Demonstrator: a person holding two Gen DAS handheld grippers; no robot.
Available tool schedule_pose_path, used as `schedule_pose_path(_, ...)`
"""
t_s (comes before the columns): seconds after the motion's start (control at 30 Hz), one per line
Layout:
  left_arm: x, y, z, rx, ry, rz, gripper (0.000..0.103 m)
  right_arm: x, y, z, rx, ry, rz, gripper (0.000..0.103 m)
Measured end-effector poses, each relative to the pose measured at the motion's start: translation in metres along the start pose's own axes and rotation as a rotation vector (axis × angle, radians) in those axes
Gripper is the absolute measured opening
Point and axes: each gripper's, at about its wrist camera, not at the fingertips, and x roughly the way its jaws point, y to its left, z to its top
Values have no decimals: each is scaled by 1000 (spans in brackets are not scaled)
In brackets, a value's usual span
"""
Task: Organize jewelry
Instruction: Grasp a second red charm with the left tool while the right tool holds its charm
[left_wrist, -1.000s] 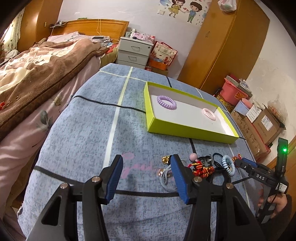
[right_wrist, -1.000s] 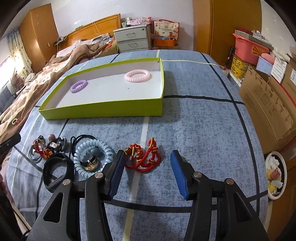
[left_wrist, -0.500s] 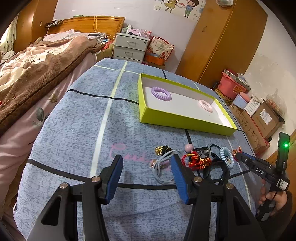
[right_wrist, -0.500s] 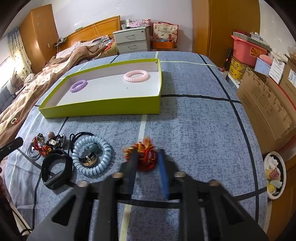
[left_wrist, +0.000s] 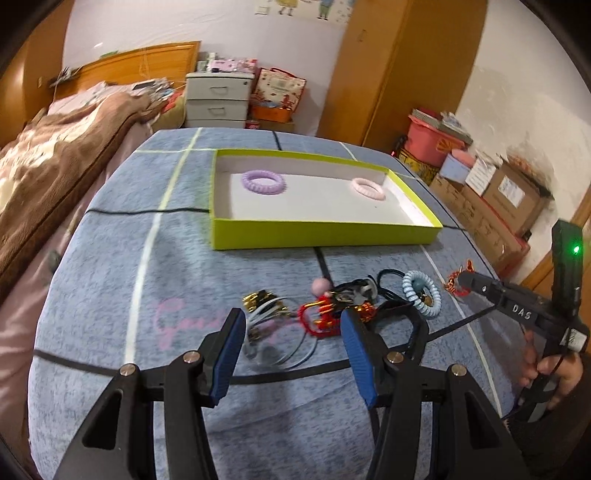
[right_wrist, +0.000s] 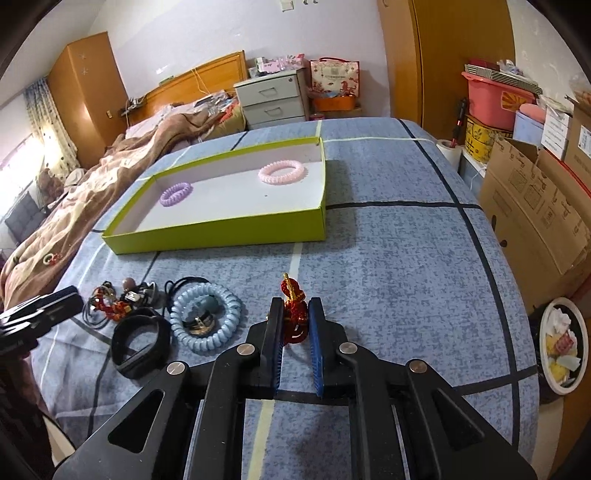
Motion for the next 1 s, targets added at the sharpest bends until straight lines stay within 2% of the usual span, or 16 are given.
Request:
schedule_pose_path(0.4,22,-23,3,79,39,37,55,0,0,-3,3,2,48,13)
schedule_pose_path(0.57,26,-26,4,89,47,49,44,1,1,-2,4,3,53,13)
schedule_pose_path(0.83,29,-31,1,115,69,70,19,2,2,-2,8,7,62,13)
schedule_pose_path(1.0,26,-32,1,122,61,62,17,3,1,-3,14,6,63,13)
